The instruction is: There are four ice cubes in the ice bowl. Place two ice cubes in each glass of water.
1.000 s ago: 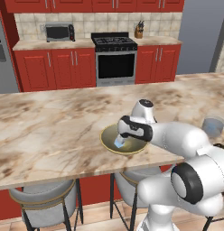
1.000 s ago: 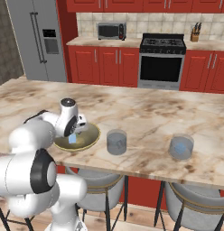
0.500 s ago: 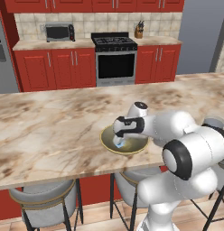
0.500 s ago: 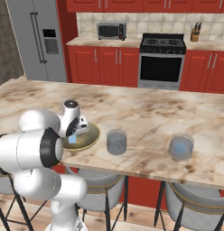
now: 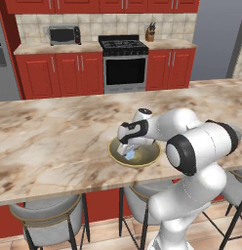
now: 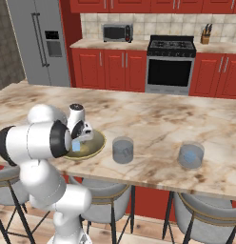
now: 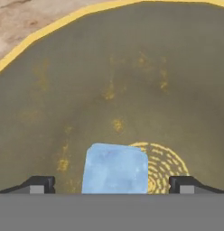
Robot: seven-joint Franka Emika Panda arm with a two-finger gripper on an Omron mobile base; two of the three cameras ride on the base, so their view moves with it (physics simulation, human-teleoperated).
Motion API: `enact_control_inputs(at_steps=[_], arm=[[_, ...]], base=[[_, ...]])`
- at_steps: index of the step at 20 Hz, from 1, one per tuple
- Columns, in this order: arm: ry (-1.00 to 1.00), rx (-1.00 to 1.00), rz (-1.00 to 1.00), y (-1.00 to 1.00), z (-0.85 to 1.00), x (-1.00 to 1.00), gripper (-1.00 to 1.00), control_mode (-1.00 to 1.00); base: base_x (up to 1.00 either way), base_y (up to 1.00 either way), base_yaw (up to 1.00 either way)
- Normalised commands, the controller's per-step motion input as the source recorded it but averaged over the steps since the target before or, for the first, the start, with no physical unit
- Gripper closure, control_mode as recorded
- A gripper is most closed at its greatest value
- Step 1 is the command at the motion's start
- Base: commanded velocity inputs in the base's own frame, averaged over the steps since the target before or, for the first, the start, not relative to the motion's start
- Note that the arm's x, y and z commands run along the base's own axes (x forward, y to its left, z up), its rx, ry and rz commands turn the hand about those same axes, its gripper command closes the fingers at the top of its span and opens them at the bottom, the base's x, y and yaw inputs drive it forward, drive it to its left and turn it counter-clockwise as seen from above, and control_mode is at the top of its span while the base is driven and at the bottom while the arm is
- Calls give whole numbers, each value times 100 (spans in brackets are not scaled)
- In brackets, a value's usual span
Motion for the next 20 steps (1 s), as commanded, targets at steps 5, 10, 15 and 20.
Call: enact_control_inputs(at_steps=[5,10,15,20], arm=[[9,0,-3,0,-25,0,-100,-100],[2,0,-2,0,-12,0,-100,-100],[5,0,-3,0,-17,0,-100,-100],[0,0,-1,0,-10,0,-100,-100]], base=[[0,0,0],[0,0,0],[0,0,0],[0,0,0]])
